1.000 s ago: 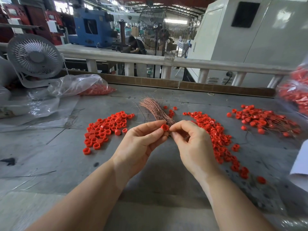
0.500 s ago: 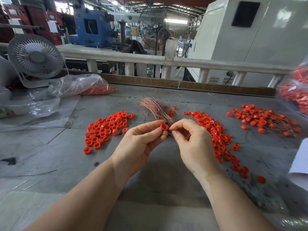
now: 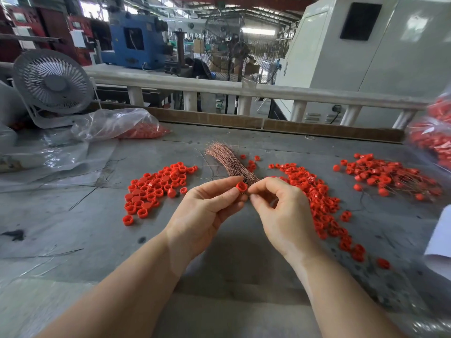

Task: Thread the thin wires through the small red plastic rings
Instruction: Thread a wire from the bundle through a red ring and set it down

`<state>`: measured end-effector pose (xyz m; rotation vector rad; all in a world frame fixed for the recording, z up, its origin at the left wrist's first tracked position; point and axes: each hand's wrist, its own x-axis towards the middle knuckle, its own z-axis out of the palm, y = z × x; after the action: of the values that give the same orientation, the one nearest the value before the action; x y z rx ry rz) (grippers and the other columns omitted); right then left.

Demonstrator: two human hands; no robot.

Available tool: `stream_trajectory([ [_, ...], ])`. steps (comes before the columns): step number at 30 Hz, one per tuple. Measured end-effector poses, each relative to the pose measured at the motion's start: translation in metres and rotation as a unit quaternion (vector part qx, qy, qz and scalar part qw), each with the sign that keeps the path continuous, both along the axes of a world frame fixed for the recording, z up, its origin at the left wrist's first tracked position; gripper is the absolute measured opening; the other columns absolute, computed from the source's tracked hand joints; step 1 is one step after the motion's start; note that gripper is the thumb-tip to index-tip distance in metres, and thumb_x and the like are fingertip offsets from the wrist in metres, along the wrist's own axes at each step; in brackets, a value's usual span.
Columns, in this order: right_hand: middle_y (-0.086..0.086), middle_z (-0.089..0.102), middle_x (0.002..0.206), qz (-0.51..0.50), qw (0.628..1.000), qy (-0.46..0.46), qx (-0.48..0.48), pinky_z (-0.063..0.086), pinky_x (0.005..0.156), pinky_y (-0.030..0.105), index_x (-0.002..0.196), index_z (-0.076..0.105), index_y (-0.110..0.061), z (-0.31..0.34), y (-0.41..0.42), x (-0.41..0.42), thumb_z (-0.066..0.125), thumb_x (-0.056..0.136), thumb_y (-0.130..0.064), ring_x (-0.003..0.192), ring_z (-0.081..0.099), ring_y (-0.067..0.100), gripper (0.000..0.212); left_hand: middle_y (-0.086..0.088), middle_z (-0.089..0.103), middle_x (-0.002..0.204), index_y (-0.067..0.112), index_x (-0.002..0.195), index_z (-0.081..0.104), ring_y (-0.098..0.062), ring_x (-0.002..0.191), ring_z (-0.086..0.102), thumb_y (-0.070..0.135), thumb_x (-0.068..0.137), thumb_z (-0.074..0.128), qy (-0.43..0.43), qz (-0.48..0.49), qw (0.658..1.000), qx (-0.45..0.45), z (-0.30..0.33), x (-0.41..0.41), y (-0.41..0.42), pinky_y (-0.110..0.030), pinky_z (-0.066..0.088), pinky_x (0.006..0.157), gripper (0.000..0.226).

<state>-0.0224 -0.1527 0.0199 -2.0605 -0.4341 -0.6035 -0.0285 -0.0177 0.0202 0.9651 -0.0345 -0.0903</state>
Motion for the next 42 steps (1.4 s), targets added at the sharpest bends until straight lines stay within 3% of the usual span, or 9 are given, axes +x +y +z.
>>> stream_trajectory([
  [16,-0.013,0.059,0.067,-0.002,1.000,0.023,0.006,0.042,0.061,0.014,0.073,0.067,-0.019,0.0029,0.0003,-0.0017,0.066,0.081,-0.003,0.063,0.053,0.002,0.018,-0.007,0.072,0.075,0.010,0.075,0.076,-0.012,0.064,0.069,0.003,0.065,0.062,-0.007,0.005,1.000,0.017,-0.0011,0.0002,-0.0009,-0.018,0.054,0.057,0.019],
  [21,-0.015,0.057,0.063,0.005,1.000,0.024,-0.002,0.038,0.059,0.008,0.072,0.067,-0.019,0.0035,0.0003,-0.0025,0.066,0.080,-0.001,0.062,0.053,-0.002,0.019,-0.007,0.072,0.075,0.012,0.075,0.077,-0.012,0.066,0.069,0.005,0.065,0.062,-0.012,0.006,1.000,0.027,-0.0012,-0.0004,0.0001,-0.017,0.054,0.058,0.019],
  [29,-0.011,0.061,0.062,0.010,0.997,0.039,0.059,0.042,0.060,0.014,0.069,0.063,-0.023,0.0052,-0.0007,-0.0028,0.064,0.081,-0.003,0.059,0.054,0.002,0.023,-0.007,0.072,0.077,0.009,0.076,0.076,-0.012,0.064,0.068,0.004,0.068,0.059,0.002,-0.008,1.000,-0.003,-0.0007,-0.0004,0.0003,-0.018,0.055,0.058,0.019],
  [42,-0.010,0.062,0.062,0.011,0.999,0.033,0.039,0.044,0.058,0.016,0.070,0.065,-0.022,0.0043,-0.0001,-0.0031,0.065,0.081,-0.004,0.059,0.055,0.004,0.021,-0.009,0.071,0.074,0.007,0.079,0.074,-0.012,0.063,0.068,0.002,0.072,0.058,0.009,-0.009,1.000,-0.003,0.0000,-0.0010,-0.0002,-0.019,0.055,0.057,0.019],
])
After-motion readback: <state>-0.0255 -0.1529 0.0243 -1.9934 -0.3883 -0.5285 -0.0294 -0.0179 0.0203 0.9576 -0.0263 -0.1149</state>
